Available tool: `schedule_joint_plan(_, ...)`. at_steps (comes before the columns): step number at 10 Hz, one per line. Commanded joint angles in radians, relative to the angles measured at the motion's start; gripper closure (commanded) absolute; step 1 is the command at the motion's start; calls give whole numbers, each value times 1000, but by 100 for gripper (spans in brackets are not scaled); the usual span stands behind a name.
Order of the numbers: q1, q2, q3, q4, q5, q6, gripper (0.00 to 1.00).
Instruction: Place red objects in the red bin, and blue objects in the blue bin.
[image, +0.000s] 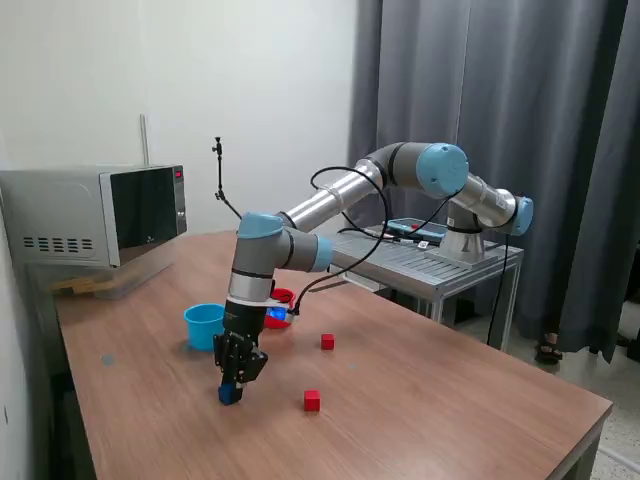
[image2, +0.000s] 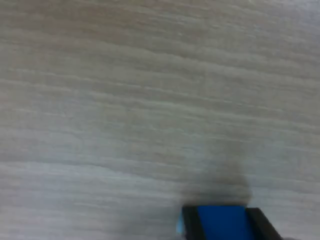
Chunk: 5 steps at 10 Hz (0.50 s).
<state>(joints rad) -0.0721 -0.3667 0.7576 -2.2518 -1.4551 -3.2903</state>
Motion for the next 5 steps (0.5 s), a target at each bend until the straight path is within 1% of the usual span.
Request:
schedule_joint_plan(1, 0, -1, -3, 0, -40, 0, 100)
schedule_joint_plan(2, 0, -14, 2, 0, -53, 0, 100)
schedule_joint_plan(4, 0, -75, 38, 1, -57, 3, 100)
schedule_joint_plan(5, -2, -107, 42, 8, -57, 11, 100)
